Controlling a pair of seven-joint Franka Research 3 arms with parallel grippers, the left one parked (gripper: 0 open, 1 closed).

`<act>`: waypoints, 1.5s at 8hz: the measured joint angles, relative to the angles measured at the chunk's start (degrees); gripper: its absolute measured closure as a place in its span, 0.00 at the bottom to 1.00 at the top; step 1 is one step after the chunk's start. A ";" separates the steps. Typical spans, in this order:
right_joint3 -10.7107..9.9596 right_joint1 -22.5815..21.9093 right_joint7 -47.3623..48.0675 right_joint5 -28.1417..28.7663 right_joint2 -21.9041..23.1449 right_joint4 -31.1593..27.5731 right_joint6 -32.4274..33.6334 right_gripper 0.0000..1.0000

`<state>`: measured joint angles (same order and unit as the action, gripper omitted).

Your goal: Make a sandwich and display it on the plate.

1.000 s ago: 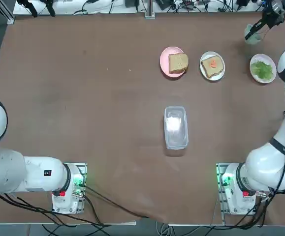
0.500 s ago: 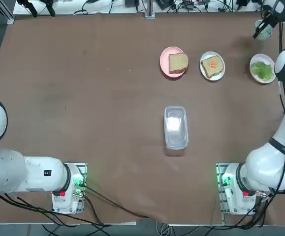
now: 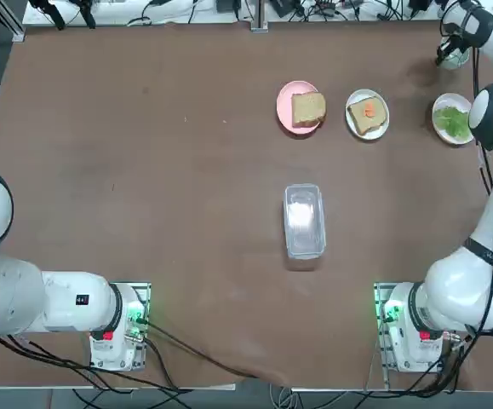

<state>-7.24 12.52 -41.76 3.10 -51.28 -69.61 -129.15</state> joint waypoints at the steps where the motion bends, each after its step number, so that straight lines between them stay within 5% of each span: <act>1: 0.01 -0.16 1.46 0.00 -0.69 -0.62 -0.18 0.96; 4: -0.09 -0.26 2.41 -0.02 -1.42 -1.10 -0.72 0.87; 9: -0.39 -0.09 2.61 -0.02 2.63 0.04 5.97 0.01; 12: -0.86 0.59 2.95 -0.02 10.52 -3.15 14.40 0.01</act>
<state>-8.09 13.11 -38.81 3.08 -40.77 -72.75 -114.75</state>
